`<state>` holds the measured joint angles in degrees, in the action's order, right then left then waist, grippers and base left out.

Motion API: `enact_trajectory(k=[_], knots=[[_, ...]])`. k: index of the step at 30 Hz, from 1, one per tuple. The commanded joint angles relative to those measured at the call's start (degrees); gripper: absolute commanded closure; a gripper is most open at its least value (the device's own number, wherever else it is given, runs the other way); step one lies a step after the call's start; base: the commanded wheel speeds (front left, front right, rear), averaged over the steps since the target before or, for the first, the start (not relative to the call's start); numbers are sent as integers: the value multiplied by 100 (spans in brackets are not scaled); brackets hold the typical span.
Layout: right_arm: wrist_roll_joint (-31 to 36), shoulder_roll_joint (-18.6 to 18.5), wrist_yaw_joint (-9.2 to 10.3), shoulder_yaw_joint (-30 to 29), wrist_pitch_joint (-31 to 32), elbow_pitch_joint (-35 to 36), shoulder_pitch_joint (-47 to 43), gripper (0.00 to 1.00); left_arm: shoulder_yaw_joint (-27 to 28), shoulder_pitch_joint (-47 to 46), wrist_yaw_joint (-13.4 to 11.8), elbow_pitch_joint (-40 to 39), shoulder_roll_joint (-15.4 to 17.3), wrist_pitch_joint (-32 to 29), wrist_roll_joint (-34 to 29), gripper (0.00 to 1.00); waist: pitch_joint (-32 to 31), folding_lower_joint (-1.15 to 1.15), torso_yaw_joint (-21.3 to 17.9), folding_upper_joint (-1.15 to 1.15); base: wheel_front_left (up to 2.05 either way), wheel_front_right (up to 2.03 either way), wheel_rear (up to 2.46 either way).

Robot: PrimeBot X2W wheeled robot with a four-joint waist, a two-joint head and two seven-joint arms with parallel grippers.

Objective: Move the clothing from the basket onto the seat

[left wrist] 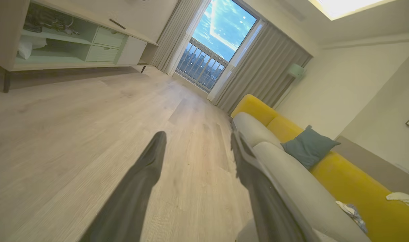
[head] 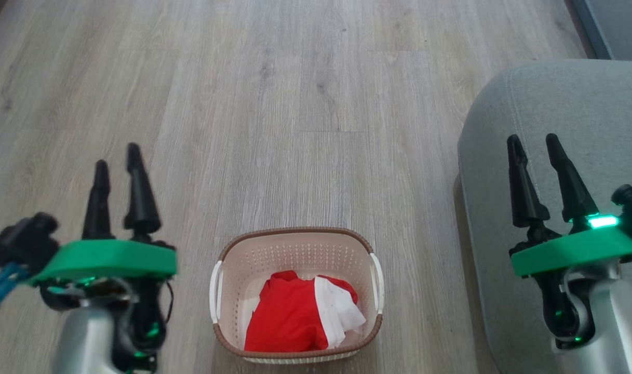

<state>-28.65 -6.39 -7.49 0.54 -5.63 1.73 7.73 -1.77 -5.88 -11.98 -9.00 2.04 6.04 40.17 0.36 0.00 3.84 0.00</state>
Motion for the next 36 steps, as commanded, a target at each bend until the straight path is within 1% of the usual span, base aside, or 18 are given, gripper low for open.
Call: enact_trajectory(k=[1, 3, 5, 9, 12, 13, 15, 17, 19, 22, 25, 30, 36], knots=[[283, -131, 0, 111, -100, 264, 357, 0, -70, -334, -120, -318, 58, 76, -408, 0, 9, 0, 3, 0, 0, 0, 0], [444, -132, 0, 144, -134, 278, 363, 0, -247, -341, -230, -336, 76, 109, -662, 0, 12, 0, 1, 0, 0, 0, 0], [638, -107, 0, 188, -185, 250, 319, 0, -582, -354, -443, -349, 225, 160, -1020, 0, -2, 0, -6, 0, 0, 0, 0], [831, -97, 0, 244, -254, 156, 223, 0, -1040, -309, -861, -218, 409, 227, -1304, 0, -29, 0, -13, 0, 0, 0, 0], [983, -81, 0, 256, -305, -30, 105, 0, -1387, -299, -976, -58, 545, 277, -1434, 0, -55, 0, -11, 0, 0, 0, 0], [983, -81, 0, 256, -305, -30, 105, 0, -1387, -299, -976, -58, 545, 277, -1434, 0, -55, 0, -11, 0, 0, 0, 0], [1123, -58, 0, 265, -339, -193, 32, 0, -1558, -294, -1047, 44, 606, 311, -1543, 0, -65, 0, -9, 0, 0, 0, 0], [1249, -42, 0, 299, -373, -332, -11, 0, -1667, -264, -1095, 157, 602, 344, -1579, 0, -63, 0, -3, 0, 0, 0, 0], [1333, -2, 0, 300, -407, -437, -28, 0, -1732, -235, -1050, 270, 587, 377, -1607, 0, -61, 0, -1, 0, 0, 0, 0], [1444, 47, 0, 308, -459, -566, -44, 0, -1773, -193, -823, 391, 521, 427, -1664, 0, -52, 0, 1, 0, 0, 0, 0], [1540, 67, 0, 336, -510, -682, -61, 0, -1659, -137, -687, 437, 409, 478, -1845, 0, -43, 0, 11, 0, 0, 0, 0], [1781, 77, 0, 355, -595, -787, -66, 0, -1526, -81, -589, 438, 276, 562, -2286, 0, -30, 0, 43, 0, 0, 0, 0], [2170, 86, 0, 401, -698, -758, -35, 0, -1468, -55, -533, 372, 181, 662, -2758, 0, -1, 0, 76, 0, 0, 0, 0]])
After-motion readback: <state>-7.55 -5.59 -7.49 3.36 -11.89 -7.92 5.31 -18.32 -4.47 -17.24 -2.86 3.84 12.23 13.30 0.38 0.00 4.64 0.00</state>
